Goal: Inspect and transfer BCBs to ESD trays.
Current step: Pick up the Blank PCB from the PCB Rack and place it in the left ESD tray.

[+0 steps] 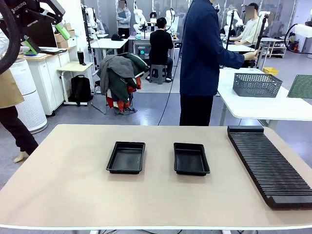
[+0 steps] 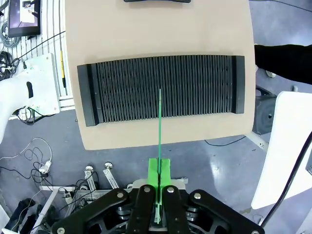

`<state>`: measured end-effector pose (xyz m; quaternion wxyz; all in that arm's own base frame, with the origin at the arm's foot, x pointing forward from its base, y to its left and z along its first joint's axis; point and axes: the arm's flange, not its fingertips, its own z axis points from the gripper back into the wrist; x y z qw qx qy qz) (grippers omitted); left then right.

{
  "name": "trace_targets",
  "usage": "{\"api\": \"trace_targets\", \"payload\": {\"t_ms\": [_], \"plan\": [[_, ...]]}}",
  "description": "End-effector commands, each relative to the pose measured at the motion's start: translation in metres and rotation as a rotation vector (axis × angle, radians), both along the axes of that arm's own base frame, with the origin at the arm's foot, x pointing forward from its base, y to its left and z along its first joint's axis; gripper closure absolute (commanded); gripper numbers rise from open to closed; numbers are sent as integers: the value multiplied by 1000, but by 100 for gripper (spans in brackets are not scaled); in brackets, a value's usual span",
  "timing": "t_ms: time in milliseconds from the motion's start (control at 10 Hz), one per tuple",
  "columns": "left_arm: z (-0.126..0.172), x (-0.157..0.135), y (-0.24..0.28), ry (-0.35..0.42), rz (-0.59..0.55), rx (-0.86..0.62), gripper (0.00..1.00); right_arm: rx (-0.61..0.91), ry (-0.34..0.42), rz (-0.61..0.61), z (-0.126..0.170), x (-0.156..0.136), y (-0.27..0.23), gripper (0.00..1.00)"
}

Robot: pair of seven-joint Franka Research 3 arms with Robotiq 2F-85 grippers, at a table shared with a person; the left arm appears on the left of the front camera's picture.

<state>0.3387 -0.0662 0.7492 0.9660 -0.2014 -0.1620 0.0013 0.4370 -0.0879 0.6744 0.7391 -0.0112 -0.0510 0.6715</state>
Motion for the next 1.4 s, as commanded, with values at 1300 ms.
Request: {"api": "trace_targets", "payload": {"t_ms": [1300], "plan": [[-1, 0, 0, 1, 1, -2, 0, 711, 547, -1082, -142, -33, 225, 98]]}}
